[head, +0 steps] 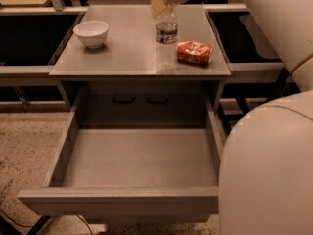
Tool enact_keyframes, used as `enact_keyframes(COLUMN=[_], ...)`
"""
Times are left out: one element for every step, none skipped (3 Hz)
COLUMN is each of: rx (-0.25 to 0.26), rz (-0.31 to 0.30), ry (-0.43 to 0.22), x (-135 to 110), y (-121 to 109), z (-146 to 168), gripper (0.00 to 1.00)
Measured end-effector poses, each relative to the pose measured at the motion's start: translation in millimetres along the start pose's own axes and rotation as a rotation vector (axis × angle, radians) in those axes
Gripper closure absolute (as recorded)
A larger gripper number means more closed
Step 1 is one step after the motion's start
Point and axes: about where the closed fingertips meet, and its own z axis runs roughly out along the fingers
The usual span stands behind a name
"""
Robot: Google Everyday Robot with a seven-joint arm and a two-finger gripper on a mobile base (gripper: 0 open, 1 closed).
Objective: Pick water bottle from bottom drawer and place on counter
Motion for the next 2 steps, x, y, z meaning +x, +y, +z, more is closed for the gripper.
enact_keyframes(rx=[0.001,0.015], rz=[0.015,0.041], ry=[-0.003,-0.050], x=[0.3,-3.9], y=[-5.0,-11.9], z=[4.9,7.4], gripper=[1.00,1.00])
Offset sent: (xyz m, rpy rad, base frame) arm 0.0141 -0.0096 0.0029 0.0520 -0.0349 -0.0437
